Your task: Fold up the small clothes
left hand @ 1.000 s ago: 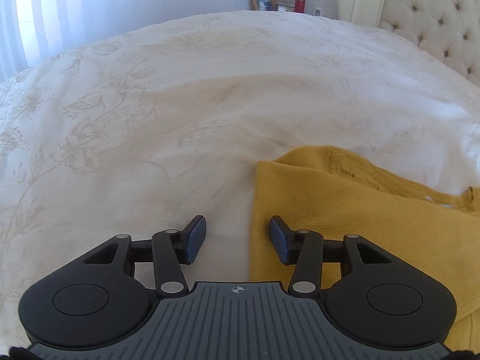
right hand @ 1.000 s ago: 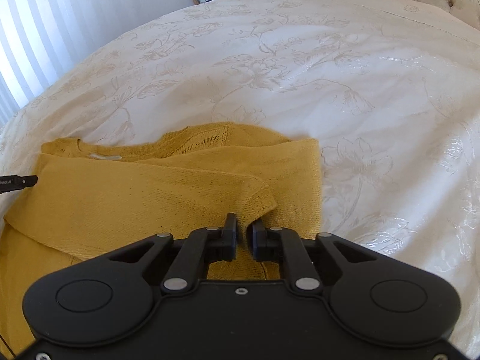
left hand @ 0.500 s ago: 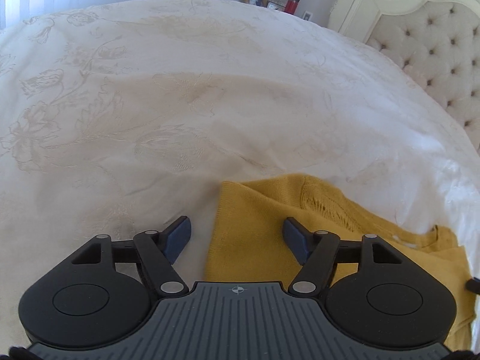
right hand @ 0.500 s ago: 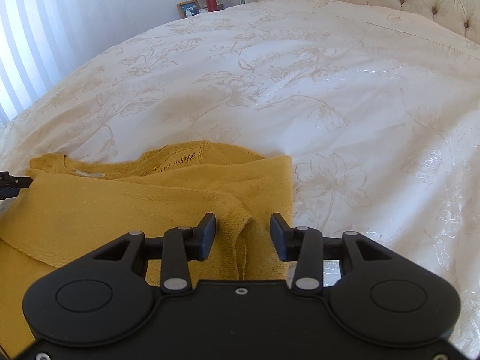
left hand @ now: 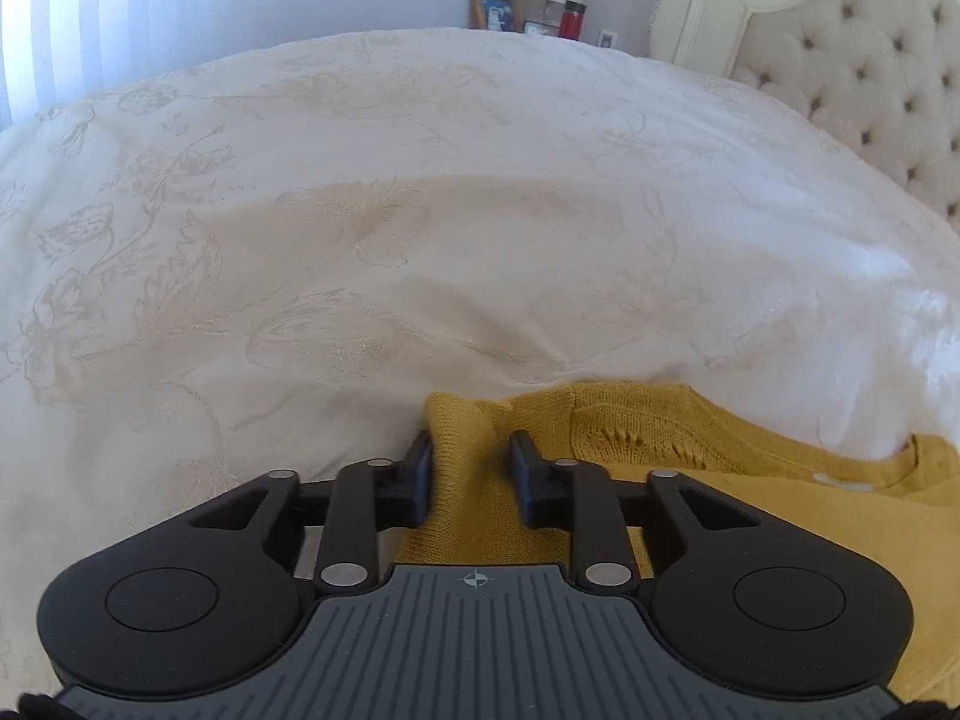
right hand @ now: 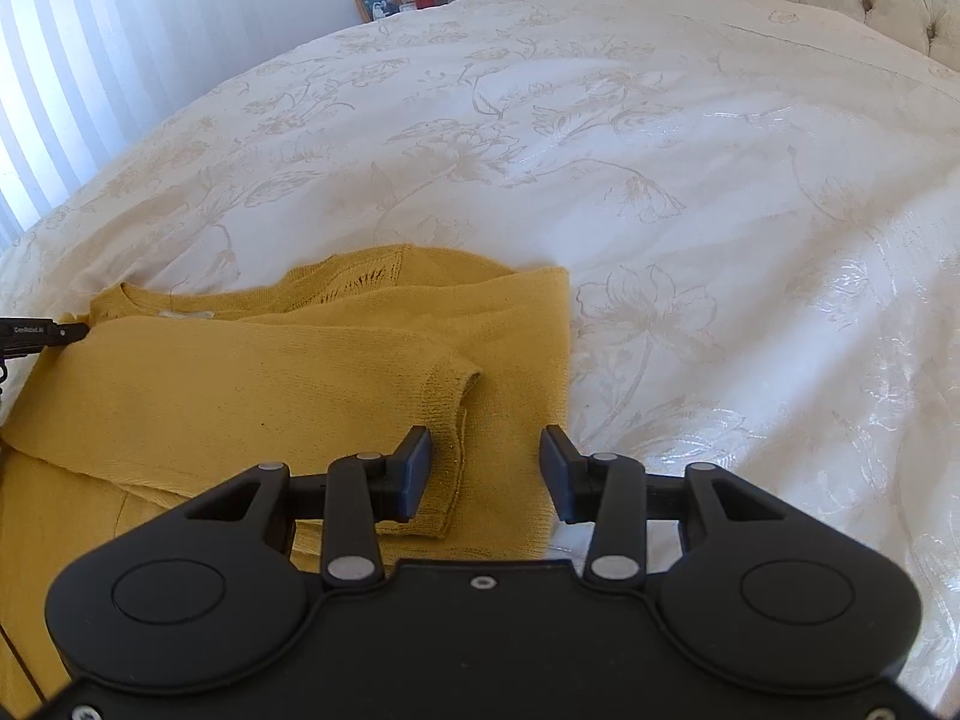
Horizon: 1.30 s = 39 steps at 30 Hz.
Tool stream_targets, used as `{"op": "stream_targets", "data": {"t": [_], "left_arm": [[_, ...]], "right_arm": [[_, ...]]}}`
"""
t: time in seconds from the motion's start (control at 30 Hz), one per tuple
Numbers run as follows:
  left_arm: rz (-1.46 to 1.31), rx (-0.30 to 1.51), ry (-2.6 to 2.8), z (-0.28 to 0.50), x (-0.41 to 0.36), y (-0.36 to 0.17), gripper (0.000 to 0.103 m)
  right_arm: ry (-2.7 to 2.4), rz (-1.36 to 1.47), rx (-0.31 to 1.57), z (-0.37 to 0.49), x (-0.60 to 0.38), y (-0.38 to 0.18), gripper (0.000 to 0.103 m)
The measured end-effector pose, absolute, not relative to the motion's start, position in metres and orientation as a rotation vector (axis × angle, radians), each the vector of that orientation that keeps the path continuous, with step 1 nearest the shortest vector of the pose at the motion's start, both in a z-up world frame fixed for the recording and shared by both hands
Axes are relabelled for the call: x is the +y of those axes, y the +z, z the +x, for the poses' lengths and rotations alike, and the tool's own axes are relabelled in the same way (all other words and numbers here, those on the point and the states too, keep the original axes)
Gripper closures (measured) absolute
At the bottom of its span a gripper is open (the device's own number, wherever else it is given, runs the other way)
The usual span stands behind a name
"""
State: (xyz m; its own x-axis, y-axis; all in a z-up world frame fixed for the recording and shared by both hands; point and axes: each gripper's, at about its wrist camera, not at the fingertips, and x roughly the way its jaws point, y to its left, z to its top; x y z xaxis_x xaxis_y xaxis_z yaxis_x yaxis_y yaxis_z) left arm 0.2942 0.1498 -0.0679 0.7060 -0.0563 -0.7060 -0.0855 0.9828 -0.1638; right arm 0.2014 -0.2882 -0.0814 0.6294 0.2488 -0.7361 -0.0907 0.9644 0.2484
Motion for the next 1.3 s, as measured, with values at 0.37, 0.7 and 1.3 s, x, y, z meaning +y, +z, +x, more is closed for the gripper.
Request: {"op": "stream_targets", "data": {"t": [0.37,0.7,1.3], "left_arm": [[-0.186,0.791,-0.163,0.219,0.168,-0.024,0.03],[-0.241,0.98,-0.298,0.087,0.176,-0.028,0.03],[-0.2,1.091,-0.255,-0.035,0.161,-0.064,0.03]], "right_arm": [[0.263,0.18,0.851,0.158,-0.304,-0.061,0.041],[0.352,0.246,0.966,0.065,-0.325,-0.046,0.041],[0.545,0.27,1.264,-0.033,-0.312,-0.086,0.04]]}}
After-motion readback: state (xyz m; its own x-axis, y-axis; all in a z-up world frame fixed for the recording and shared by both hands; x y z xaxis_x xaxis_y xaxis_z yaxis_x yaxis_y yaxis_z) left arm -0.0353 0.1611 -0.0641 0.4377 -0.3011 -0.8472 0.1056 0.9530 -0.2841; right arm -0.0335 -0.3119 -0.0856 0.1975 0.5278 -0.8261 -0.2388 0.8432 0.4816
